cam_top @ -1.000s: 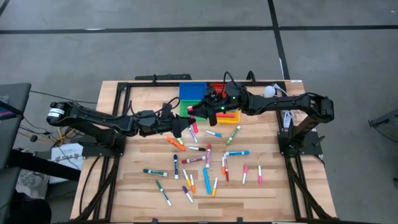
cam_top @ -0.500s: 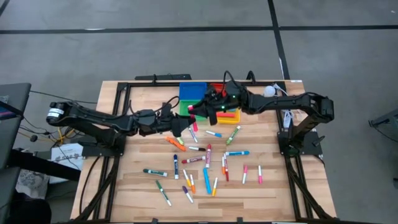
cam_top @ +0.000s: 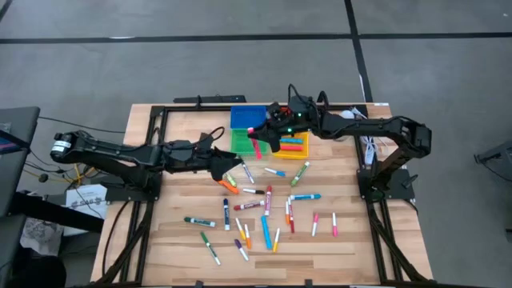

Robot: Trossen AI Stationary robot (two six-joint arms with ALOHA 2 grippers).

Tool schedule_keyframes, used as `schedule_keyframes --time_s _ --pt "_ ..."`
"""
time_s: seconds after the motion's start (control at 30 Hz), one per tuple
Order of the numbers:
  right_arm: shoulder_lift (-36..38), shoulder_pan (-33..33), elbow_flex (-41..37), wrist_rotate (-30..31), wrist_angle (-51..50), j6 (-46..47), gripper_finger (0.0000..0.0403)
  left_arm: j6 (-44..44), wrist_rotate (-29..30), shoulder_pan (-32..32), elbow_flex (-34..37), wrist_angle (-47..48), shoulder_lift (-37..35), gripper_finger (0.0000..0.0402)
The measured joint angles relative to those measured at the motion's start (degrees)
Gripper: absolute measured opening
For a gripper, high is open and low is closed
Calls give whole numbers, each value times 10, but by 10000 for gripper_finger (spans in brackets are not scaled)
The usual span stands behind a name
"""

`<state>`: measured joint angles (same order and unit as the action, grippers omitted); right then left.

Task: Pick & Place Markers
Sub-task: Put the large pink highlighter pen into the yellow bin

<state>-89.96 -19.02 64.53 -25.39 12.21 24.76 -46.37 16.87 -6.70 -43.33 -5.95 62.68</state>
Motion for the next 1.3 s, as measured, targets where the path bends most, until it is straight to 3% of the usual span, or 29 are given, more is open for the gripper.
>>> schedule_keyframes --time_s 0.17,0.53,0.83,1.13,1.3 --pt "6 -21 0 11 -107 -58 68 2 11 0 0 50 -11 240" --pt "7 -29 1 125 -307 -155 68 75 71 1 0 81 -11 230" --pt "7 -29 78 222 -475 -254 68 126 74 1 0 87 -17 231" --pt "-12 -32 82 269 -542 -344 68 181 94 -1 0 92 -54 230" --pt "-60 -27 83 269 -522 -357 68 196 104 -8 0 115 -72 230"
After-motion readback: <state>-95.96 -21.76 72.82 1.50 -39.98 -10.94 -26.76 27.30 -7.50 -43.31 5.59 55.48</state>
